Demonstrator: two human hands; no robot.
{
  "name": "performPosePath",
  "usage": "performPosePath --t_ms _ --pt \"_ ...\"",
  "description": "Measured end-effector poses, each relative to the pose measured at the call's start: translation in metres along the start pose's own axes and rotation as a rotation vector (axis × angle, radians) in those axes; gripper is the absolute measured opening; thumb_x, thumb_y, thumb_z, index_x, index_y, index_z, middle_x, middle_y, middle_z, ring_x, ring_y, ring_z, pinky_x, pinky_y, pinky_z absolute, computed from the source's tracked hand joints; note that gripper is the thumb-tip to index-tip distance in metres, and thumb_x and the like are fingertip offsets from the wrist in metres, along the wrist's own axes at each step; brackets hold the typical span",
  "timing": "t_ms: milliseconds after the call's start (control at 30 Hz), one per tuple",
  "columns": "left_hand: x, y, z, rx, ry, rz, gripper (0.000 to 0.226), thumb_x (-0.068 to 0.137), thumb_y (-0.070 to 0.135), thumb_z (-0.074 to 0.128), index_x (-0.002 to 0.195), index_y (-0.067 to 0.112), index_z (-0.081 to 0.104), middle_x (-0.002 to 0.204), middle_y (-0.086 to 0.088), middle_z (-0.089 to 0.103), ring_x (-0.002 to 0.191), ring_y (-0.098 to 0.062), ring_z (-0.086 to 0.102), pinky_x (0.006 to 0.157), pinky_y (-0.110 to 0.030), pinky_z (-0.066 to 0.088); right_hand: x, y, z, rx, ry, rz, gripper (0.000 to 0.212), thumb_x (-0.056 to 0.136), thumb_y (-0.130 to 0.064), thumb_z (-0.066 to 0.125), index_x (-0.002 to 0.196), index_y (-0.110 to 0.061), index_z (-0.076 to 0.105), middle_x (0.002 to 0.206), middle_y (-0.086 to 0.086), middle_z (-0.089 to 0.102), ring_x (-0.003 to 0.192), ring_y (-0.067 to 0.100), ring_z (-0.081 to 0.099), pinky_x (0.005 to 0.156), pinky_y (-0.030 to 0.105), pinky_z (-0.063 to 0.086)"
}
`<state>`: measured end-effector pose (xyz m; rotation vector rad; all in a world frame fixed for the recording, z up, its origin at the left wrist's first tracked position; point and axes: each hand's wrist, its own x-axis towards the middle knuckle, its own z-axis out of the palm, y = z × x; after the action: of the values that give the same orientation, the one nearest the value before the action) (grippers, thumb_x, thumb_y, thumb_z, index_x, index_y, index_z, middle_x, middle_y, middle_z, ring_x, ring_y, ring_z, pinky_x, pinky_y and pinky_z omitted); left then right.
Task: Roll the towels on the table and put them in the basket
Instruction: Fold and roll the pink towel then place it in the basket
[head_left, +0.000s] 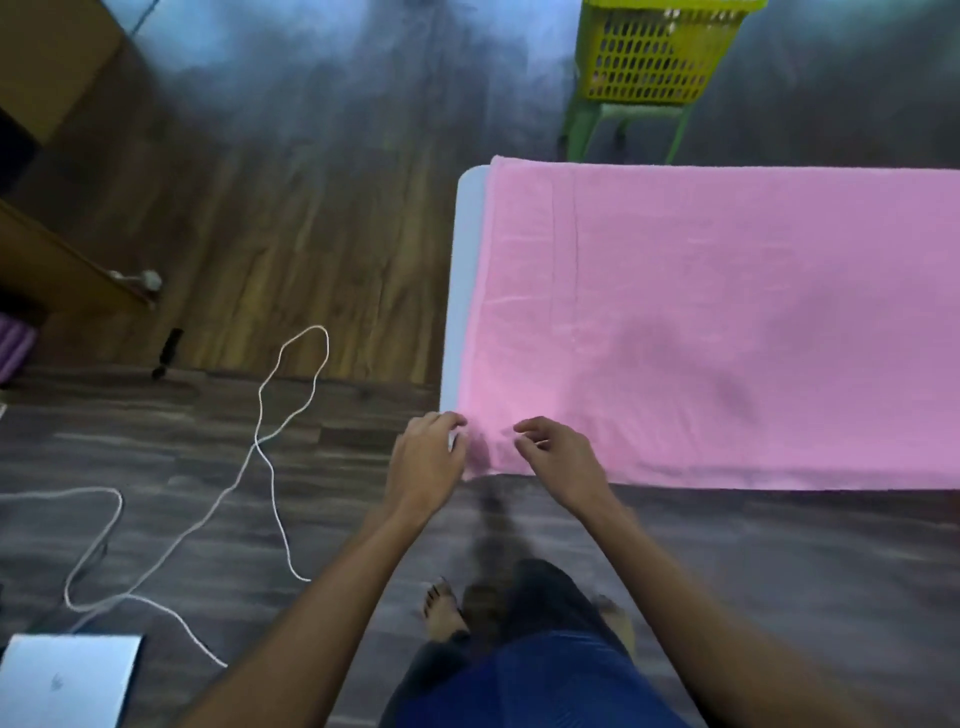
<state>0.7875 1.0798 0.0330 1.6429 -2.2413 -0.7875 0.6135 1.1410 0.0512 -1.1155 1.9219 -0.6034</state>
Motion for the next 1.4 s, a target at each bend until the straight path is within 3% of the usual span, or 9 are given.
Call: performPosePath --t_ms 100,267,500,633,833,933,1100,1200,1400 --pt "0.036 -0.021 -0.031 0.033 -0.059 0.100 0.026 0.091 0.020 0.055 0.113 0.015 0.067 0.108 -0.004 0.067 0.101 -0.024 0.058 0.087 -0.040 0.050 0.010 -0.029 0.025 0.019 0.078 0.038 0.025 0.095 -0.028 0.056 0.116 -0.019 0.066 0.111 -0.001 0.069 0.090 0.009 0.061 0.078 0.018 0.044" --pt "0.111 -0.044 -0.062 0.055 -0.183 0.268 0.026 0.091 0.023 0.053 0.113 0.018 0.066 0.102 0.000 0.067 0.097 -0.021 0.059 0.085 -0.040 0.050 0.048 -0.056 0.053 0.046 0.176 0.137 0.028 0.096 -0.036 0.055 0.116 -0.021 0.066 0.117 -0.002 0.068 0.095 0.012 0.064 0.086 0.021 0.048" --pt "0.235 -0.064 -0.086 0.165 -0.352 0.449 0.026 0.092 0.020 0.053 0.114 0.019 0.066 0.105 -0.001 0.066 0.101 -0.020 0.059 0.089 -0.037 0.049 0.113 -0.085 0.071 0.196 0.353 0.269 0.022 0.096 -0.039 0.055 0.109 -0.024 0.064 0.104 -0.010 0.064 0.087 0.006 0.059 0.074 0.011 0.042" --pt "0.288 -0.064 -0.094 0.190 -0.472 0.583 0.025 0.092 0.018 0.053 0.113 0.018 0.067 0.105 -0.001 0.066 0.100 -0.020 0.059 0.090 -0.035 0.048 0.127 -0.106 0.077 0.259 0.507 0.393 0.024 0.096 -0.031 0.055 0.113 -0.018 0.067 0.105 -0.006 0.066 0.089 0.009 0.059 0.082 0.018 0.042" --pt "0.359 -0.047 -0.092 0.258 -0.595 0.796 0.029 0.091 0.016 0.053 0.116 0.016 0.067 0.111 0.000 0.068 0.104 -0.021 0.059 0.091 -0.039 0.049 0.133 -0.111 0.111 0.304 0.688 0.614 0.016 0.091 -0.029 0.062 0.106 -0.024 0.066 0.093 -0.006 0.064 0.081 0.009 0.060 0.073 0.022 0.043" --pt "0.400 -0.041 -0.083 0.311 -0.605 0.896 0.027 0.091 0.016 0.052 0.113 0.017 0.068 0.107 0.000 0.069 0.100 -0.020 0.062 0.089 -0.037 0.051 0.139 -0.099 0.139 0.237 0.778 0.773 0.012 0.087 -0.023 0.063 0.099 -0.023 0.065 0.091 -0.001 0.062 0.084 0.018 0.060 0.069 0.029 0.044" --pt "0.473 -0.020 -0.059 0.457 -0.576 1.062 0.026 0.087 0.013 0.055 0.110 0.014 0.067 0.107 -0.006 0.066 0.098 -0.028 0.059 0.083 -0.040 0.049 0.143 -0.105 0.177 0.041 0.923 1.018 0.025 0.079 -0.003 0.069 0.101 -0.016 0.067 0.099 0.012 0.061 0.084 0.034 0.056 0.066 0.038 0.045" --pt "0.513 -0.007 -0.038 0.507 -0.620 1.188 0.032 0.084 0.007 0.057 0.115 0.012 0.064 0.115 -0.007 0.062 0.104 -0.030 0.056 0.085 -0.043 0.046 0.154 -0.115 0.183 0.006 1.020 1.064 0.029 0.076 0.002 0.072 0.102 -0.010 0.068 0.099 0.016 0.061 0.081 0.037 0.057 0.064 0.040 0.048" --pt "0.584 0.011 -0.012 0.727 -0.686 1.512 0.042 0.070 0.001 0.062 0.112 0.010 0.061 0.106 -0.009 0.061 0.094 -0.032 0.059 0.076 -0.043 0.051 0.176 -0.121 0.196 -0.035 1.015 1.148 0.046 0.071 0.011 0.063 0.111 -0.011 0.060 0.110 0.009 0.058 0.093 0.031 0.052 0.078 0.042 0.048"
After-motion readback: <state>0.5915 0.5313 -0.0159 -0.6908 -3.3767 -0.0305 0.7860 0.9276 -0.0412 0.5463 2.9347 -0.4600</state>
